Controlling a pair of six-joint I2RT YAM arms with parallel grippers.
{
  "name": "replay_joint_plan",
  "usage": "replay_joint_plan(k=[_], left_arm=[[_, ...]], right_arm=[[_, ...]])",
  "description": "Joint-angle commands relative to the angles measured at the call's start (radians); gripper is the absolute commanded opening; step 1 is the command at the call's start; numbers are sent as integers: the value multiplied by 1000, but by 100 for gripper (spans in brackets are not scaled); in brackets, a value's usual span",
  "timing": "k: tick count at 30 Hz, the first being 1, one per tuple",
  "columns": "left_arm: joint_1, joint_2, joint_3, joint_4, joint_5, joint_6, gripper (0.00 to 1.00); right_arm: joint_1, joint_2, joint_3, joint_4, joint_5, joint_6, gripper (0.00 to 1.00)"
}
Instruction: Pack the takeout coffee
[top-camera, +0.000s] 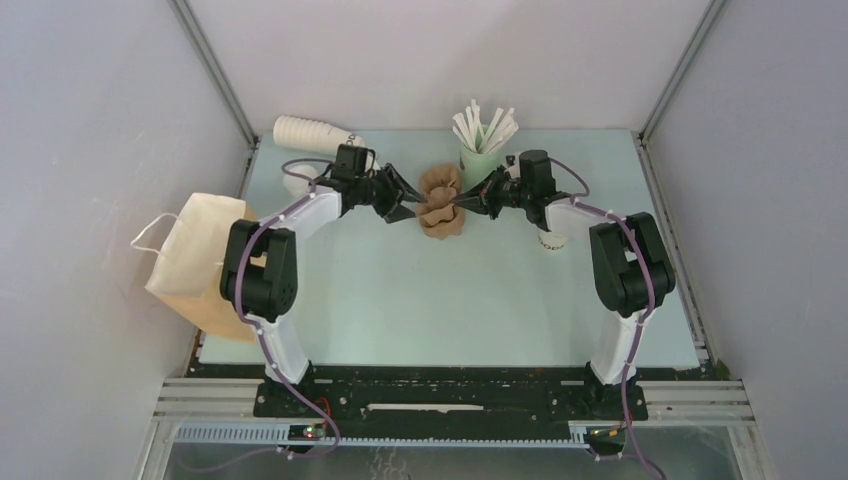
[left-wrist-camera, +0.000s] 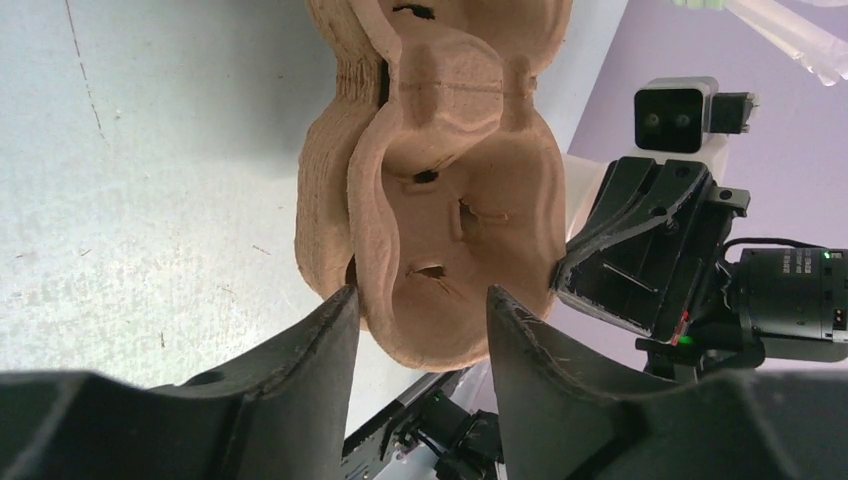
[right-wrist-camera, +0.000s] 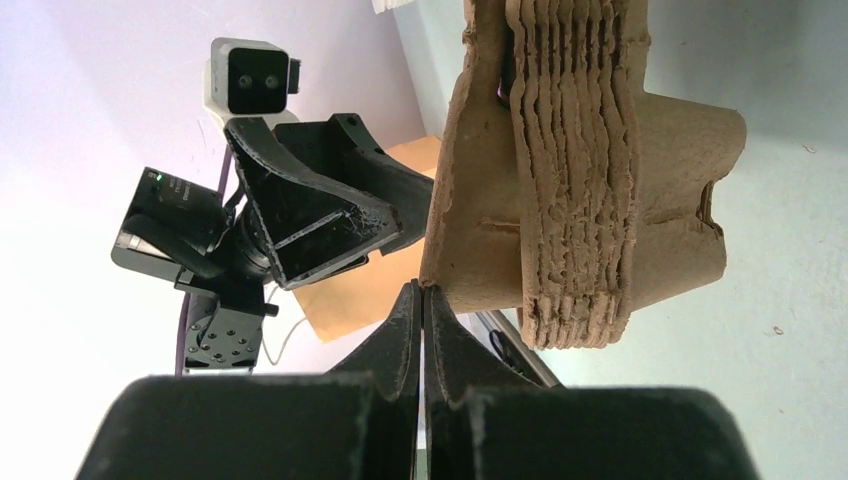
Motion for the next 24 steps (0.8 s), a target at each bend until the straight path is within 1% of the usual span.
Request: replay_joint_plan(k=[1, 4, 11, 13, 14, 15, 17, 19, 20, 22, 24], left_arm=[[-17, 7, 69, -41, -29, 41, 56], [-20, 41, 83, -30, -11, 28, 56], [-20, 110, 124, 25, 19, -16, 45], [-19, 125, 125, 47, 35, -30, 37], [-19, 127, 123, 57, 33, -30, 30], [-16, 124, 121, 57, 28, -27, 21], [-11, 103, 112, 66, 16, -6, 6], [-3, 72, 92, 110, 20, 33, 1], [1, 48, 71, 148, 25, 51, 0], [4, -9, 11, 242, 19, 105, 0], [2, -63, -68, 363, 4, 166, 0]], right_arm=[[14, -28, 17, 47, -35, -12, 0], [15, -26, 17, 50, -35, -9, 0], [17, -25, 17, 46, -38, -12, 0], [19, -24, 17, 42, -39, -18, 0], [21, -26, 17, 38, -38, -23, 0], [21, -27, 18, 35, -38, -34, 0], [19, -43, 18, -16, -18, -83, 1], [12, -64, 22, -103, 13, -161, 16], [9, -74, 27, -147, 26, -202, 23], [2, -88, 28, -202, 45, -261, 34], [0, -97, 31, -216, 55, -298, 42]])
